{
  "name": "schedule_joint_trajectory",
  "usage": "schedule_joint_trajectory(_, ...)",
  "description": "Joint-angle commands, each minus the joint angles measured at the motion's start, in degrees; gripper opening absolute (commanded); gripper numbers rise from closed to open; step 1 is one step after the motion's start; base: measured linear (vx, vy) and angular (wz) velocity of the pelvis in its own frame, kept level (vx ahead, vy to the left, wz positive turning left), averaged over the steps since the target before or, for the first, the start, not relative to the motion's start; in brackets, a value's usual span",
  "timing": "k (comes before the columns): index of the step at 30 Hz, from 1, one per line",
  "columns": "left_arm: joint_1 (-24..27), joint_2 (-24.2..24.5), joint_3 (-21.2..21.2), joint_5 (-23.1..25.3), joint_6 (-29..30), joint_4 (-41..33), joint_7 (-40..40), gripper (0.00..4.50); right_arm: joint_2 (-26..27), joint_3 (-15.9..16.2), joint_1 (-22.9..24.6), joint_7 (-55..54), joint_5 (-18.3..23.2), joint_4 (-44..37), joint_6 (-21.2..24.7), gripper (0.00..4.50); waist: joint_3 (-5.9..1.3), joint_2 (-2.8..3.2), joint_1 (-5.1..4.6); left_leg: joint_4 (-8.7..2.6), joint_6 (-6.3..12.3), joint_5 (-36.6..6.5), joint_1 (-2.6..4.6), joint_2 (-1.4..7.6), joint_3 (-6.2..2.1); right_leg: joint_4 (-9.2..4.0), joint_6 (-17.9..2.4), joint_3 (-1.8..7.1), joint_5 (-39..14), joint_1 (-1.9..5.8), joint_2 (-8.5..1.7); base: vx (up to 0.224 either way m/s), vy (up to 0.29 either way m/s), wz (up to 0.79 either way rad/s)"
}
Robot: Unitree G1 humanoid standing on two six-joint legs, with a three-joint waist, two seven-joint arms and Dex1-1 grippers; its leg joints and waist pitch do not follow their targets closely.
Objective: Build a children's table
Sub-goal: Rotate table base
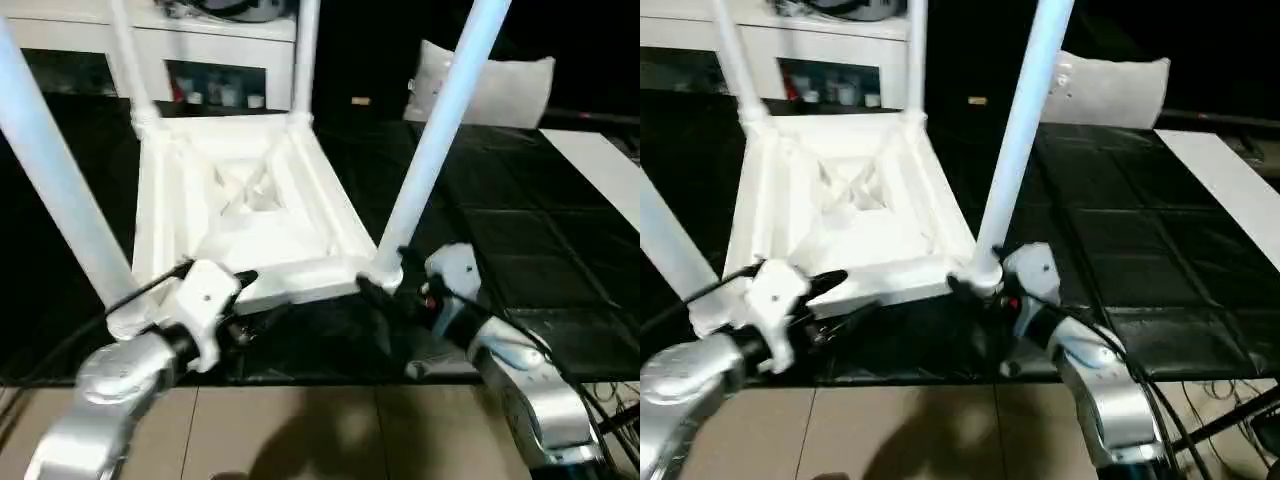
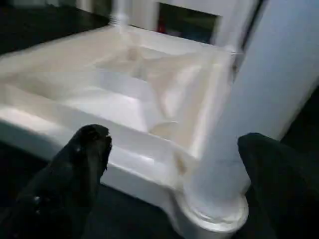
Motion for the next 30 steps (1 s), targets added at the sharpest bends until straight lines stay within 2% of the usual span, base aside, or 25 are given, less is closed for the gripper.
schedule_joint_trajectory(1, 0.8, 0.8, 0.8, -2.1, 1.6, -1.6, -2.4, 4.03, -0.3, -1.5, -2.6, -3.3, -2.0, 2.9, 0.4, 4.50, -2.80, 0.59, -0.23, -4.61, -0.81, -11.8, -0.09, 1.77, -0.24, -3.73, -7.4, 3.58, -8.8, 2.05, -4.42, 0.000, 0.000, 0.00)
schedule_joint_trajectory(3, 1.3, 1.6, 1.5, -2.6, 1.7, -1.6, -2.9, 4.16, 0.1, -1.7, -4.8, -5.2, -2.5, 5.4, 1.4, 4.50, -2.73, 0.55, -0.41, -4.42, -0.41, -10.8, -0.11, 1.68, 0.00, -3.78, -7.1, 3.70, -8.7, 2.00, -4.41, 0.000, 0.000, 0.00)
schedule_joint_trajectory(4, 1.6, 2.0, 1.9, -3.0, 1.6, -1.3, -3.2, 4.28, 0.5, -2.1, -6.4, -6.7, -2.9, 7.3, 1.3, 4.50, -2.74, 0.33, -0.41, -4.30, -0.26, -10.5, -0.12, 1.62, 0.13, -3.83, -6.7, 3.75, -9.6, 1.99, -4.45, 0.000, 0.000, 0.00)
schedule_joint_trajectory(5, 1.9, 2.4, 2.1, -3.6, 1.6, -0.9, -3.5, 4.32, 0.9, -2.6, -7.6, -7.7, -3.2, 9.0, 0.7, 4.50, -2.63, 0.45, -0.50, -4.34, -0.37, -11.0, -0.07, 1.57, 0.22, -3.96, -6.6, 3.75, -11.2, 1.79, -4.44, 0.000, 0.000, 0.00)
schedule_joint_trajectory(6, 2.0, 2.5, 2.1, -3.9, 1.6, -0.7, -3.7, 4.39, 1.0, -2.8, -8.2, -8.0, -3.2, 9.7, 0.3, 4.50, -2.67, 0.29, -0.47, -4.32, -0.41, -11.2, -0.06, 1.57, 0.27, -4.05, -6.3, 3.74, -11.9, 1.85, -4.39, 0.000, 0.000, 0.00)
schedule_joint_trajectory(10, 2.6, 2.7, 2.0, -4.4, -1.2, 4.6, -5.7, 4.46, 0.9, -3.3, -11.2, -9.4, -4.1, 13.9, -2.0, 4.50, -2.60, 0.53, -0.57, -4.40, -0.92, -12.6, 0.15, 1.64, 0.31, -4.17, -5.5, 3.75, -13.7, 1.58, -4.12, 0.000, 0.000, 0.00)
schedule_joint_trajectory(11, 2.5, 2.9, 1.8, -3.9, -3.8, 8.3, -6.7, 4.46, 1.0, -3.9, -12.4, -10.0, -4.0, 15.6, -2.3, 4.50, -2.64, 0.37, -0.48, -4.39, -0.86, -12.5, 0.25, 1.72, 0.32, -4.26, -5.4, 3.78, -13.5, 1.54, -4.16, 0.000, 0.000, 0.00)
schedule_joint_trajectory(12, 2.4, 3.0, 1.8, -3.6, -5.1, 10.3, -7.2, 4.46, 0.9, -4.2, -12.9, -10.4, -4.1, 16.5, -2.5, 4.50, -2.58, 0.60, -0.54, -4.47, -1.04, -13.3, 0.38, 1.70, 0.32, -4.21, -5.4, 3.79, -13.9, 1.40, -4.09, 0.000, 0.000, 0.00)
schedule_joint_trajectory(13, 1.6, 3.0, 1.9, -2.8, -8.1, 15.1, -8.2, 4.46, 0.4, -4.4, -14.0, -10.7, -4.4, 18.5, -3.1, 4.50, -2.70, 0.18, -0.46, -4.42, -0.86, -13.0, 0.38, 1.69, 0.29, -4.37, -5.4, 3.79, -13.3, 1.46, -4.15, 0.000, 0.000, 0.00)
schedule_joint_trajectory(15, 0.6, 3.0, 2.2, -2.3, -11.5, 20.7, -9.4, 4.46, -0.2, -4.8, -15.3, -11.2, -4.7, 21.2, -3.9, 4.50, -2.79, 0.46, -0.34, -4.43, -1.13, -12.7, 0.46, 1.67, 0.32, -4.12, -5.5, 3.87, -12.6, 1.47, -4.20, 0.000, 0.000, 0.00)
schedule_joint_trajectory(16, -0.9, 3.0, 2.4, -1.9, -14.6, 26.4, -10.4, 4.46, -0.7, -5.6, -16.5, -11.6, -4.6, 23.4, -4.4, 4.50, -2.76, 0.50, -0.28, -4.51, -1.34, -12.6, 0.47, 1.74, 0.27, -4.07, -5.8, 3.88, -12.0, 1.51, -4.23, 0.000, 0.000, 0.00)
schedule_joint_trajectory(17, -1.1, 3.0, 2.4, -1.8, -15.0, 27.2, -10.5, 4.46, -0.8, -5.8, -16.6, -11.7, -4.7, 23.7, -4.5, 4.50, -2.81, 0.50, -0.19, -4.42, -1.25, -12.5, 0.57, 1.63, 0.36, -4.18, -5.7, 3.92, -11.8, 1.43, -4.22, 0.000, 0.000, 0.00)
schedule_joint_trajectory(18, -2.6, 3.1, 2.5, -1.2, -18.2, 33.2, -11.7, 4.46, -1.5, -6.5, -18.0, -12.3, -4.9, 26.5, -5.2, 4.50, -2.96, 0.51, 0.14, -4.41, -1.69, -12.4, 0.72, 1.88, 0.37, -3.75, -6.5, 3.98, -9.9, 1.51, -4.37, 0.000, 0.000, 0.00)
schedule_joint_trajectory(19, -2.6, 3.1, 2.5, -1.2, -18.2, 33.2, -11.7, 4.46, -1.5, -6.5, -18.0, -12.3, -4.9, 26.5, -5.2, 4.50, -2.78, 0.37, 0.21, -4.48, -1.49, -12.7, 0.66, 1.71, 0.42, -4.03, -6.6, 3.95, -10.5, 1.46, -4.35, 0.000, 0.000, 0.00)
schedule_joint_trajectory(20, -3.7, 3.1, 2.5, -0.9, -20.7, 37.7, -12.6, 4.46, -2.1, -7.1, -19.1, -13.0, -5.0, 28.9, -5.6, 4.50, -2.85, 0.38, 0.29, -4.43, -1.65, -13.1, 0.75, 1.80, 0.49, -3.90, -6.7, 3.99, -10.7, 1.47, -4.43, 0.000, 0.000, 0.00)
schedule_joint_trajectory(21, -5.6, 3.0, 2.4, -0.2, -25.2, 45.5, -13.9, 4.46, -3.0, -8.2, -21.3, -14.5, -4.9, 33.3, -6.4, 4.50, -2.76, 0.21, 0.36, -4.44, -1.27, -13.9, 0.82, 1.45, 0.59, -4.38, -6.5, 3.99, -13.6, 1.33, -4.51, 0.000, 0.000, 0.00)
schedule_joint_trajectory(22, -6.0, 3.0, 2.4, 0.0, -26.2, 47.1, -14.0, 4.46, -3.1, -8.3, -21.6, -14.7, -4.9, 33.9, -6.5, 4.50, -2.89, 0.24, 0.51, -4.40, -1.56, -14.2, 1.09, 1.58, 0.62, -4.32, -6.6, 4.03, -14.2, 1.28, -4.64, 0.000, 0.000, 0.00)
schedule_joint_trajectory(23, -7.0, 2.9, 2.3, 0.5, -28.4, 50.8, -14.2, 4.46, -3.4, -8.6, -22.4, -15.4, -4.9, 35.3, -6.6, 4.50, -2.88, 0.24, 0.63, -4.43, -1.57, -14.1, 1.01, 1.61, 0.56, -4.43, -6.5, 4.02, -14.6, 1.34, -4.73, 0.000, 0.000, 0.00)
schedule_joint_trajectory(24, -9.2, 2.6, 2.7, 1.4, -33.3, 58.6, -14.1, 4.46, -4.1, -8.6, -23.5, -15.8, -5.1, 37.4, -7.0, 4.50, -2.76, -0.19, 0.79, -4.49, -1.88, -14.8, 1.04, 1.84, 0.63, -4.47, -6.2, 4.08, -15.8, 1.32, -4.87, 0.000, 0.000, 0.00)
schedule_joint_trajectory(25, -9.7, 2.5, 2.8, 1.5, -34.4, 60.3, -14.0, 4.46, -4.2, -8.6, -23.6, -15.7, -5.2, 37.7, -7.2, 4.50, -2.44, -0.35, 1.04, -4.48, -1.46, -16.1, 1.20, 1.44, 0.72, -5.11, -5.1, 3.98, -20.0, 1.05, -4.80, 0.000, 0.000, 0.00)
schedule_joint_trajectory(26, -11.4, 2.2, 3.6, 1.8, -38.1, 65.9, -13.8, 4.46, -4.5, -8.3, -24.1, -15.2, -5.3, 38.4, -7.5, 4.50, -2.39, -0.30, 1.20, -4.53, -1.63, -16.9, 1.36, 1.54, 0.70, -5.30, -4.3, 4.02, -22.3, 1.05, -5.02, 0.000, 0.000, 0.00)
schedule_joint_trajectory(27, -12.2, 2.0, 4.1, 1.7, -39.8, 68.4, -13.9, 4.46, -4.5, -8.2, -24.2, -14.9, -5.3, 38.6, -7.7, 4.50, -2.16, -0.78, 1.39, -4.57, -1.42, -17.6, 1.49, 1.30, 0.72, -5.94, -2.3, 3.93, -27.5, 0.95, -5.17, 0.000, 0.000, 0.00)
schedule_joint_trajectory(28, -14.3, 1.6, 5.4, 0.9, -43.8, 74.0, -15.0, 4.46, -4.4, -8.1, -23.9, -13.8, -5.2, 37.9, -7.7, 4.50, -2.05, -1.16, 1.43, -4.85, -1.76, -18.3, 1.40, 1.39, 0.46, -6.42, -0.4, 3.79, -32.2, 1.19, -5.47, 0.000, 0.000, 0.00)
schedule_joint_trajectory(30, -15.2, 1.5, 5.8, 0.4, -45.1, 76.1, -16.0, 4.46, -4.3, -7.8, -23.6, -13.1, -5.3, 37.3, -7.7, 4.50, -2.30, -1.12, 1.53, -4.78, -2.04, -18.6, 1.66, 1.44, 0.27, -6.88, 1.4, 3.72, -36.5, 1.02, -5.85, 0.000, 0.000, 0.00)
